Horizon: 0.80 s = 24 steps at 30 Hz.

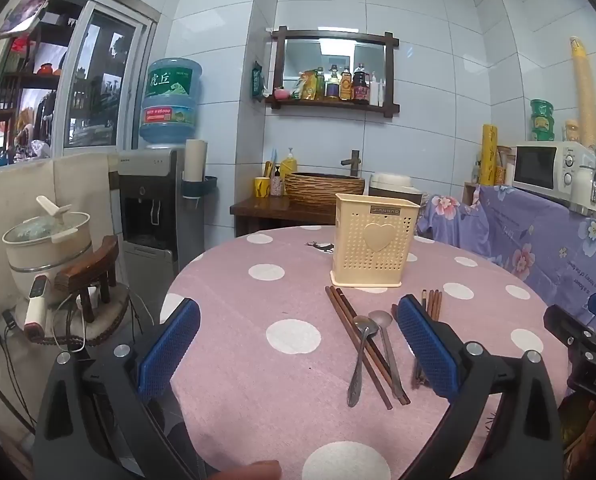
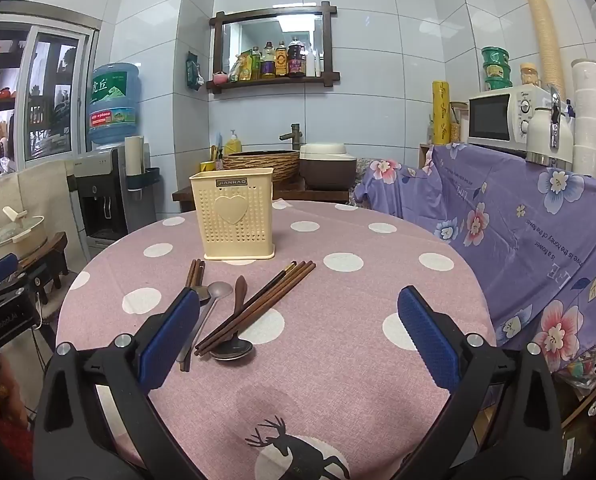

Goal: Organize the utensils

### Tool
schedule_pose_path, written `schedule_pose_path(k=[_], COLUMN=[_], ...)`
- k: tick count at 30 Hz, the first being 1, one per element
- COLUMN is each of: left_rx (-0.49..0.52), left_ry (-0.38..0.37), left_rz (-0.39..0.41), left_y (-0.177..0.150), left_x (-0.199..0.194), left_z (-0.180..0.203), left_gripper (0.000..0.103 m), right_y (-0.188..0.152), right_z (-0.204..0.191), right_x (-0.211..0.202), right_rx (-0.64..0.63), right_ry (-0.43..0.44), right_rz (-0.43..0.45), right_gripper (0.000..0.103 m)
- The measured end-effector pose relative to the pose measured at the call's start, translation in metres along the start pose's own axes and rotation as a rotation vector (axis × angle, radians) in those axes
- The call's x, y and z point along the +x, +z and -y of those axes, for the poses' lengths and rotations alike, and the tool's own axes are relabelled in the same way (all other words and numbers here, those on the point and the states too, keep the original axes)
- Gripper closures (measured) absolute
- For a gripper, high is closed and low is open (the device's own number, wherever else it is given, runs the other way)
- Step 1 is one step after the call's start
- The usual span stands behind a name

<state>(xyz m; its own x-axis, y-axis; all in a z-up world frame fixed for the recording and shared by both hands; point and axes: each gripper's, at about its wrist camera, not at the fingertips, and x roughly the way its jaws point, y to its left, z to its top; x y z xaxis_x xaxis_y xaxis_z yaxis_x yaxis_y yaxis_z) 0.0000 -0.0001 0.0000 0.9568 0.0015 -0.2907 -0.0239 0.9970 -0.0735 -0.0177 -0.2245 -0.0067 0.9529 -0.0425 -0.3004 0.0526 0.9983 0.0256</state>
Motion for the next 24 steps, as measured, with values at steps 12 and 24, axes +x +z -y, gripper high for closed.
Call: schedule_pose_path(k=[12,24], left_rx=[0.029,0.025], left_ry=[0.007,0.013], left_rz=[0.03,0.029], left_y=[-0.003,-0.003], left_x=[-0.002,0.0], left_z=[-0.004,-0.002], left_gripper=[0.005,0.005], right_y=[0.0,-0.001], right_z=[0.001,-0.001], right_x=[0.001,0.002], right_rx=[-0.002,-0.002], right_ry=[0.0,0.0], right_rz=[0.006,0.003], right_gripper=[0.005,0.005])
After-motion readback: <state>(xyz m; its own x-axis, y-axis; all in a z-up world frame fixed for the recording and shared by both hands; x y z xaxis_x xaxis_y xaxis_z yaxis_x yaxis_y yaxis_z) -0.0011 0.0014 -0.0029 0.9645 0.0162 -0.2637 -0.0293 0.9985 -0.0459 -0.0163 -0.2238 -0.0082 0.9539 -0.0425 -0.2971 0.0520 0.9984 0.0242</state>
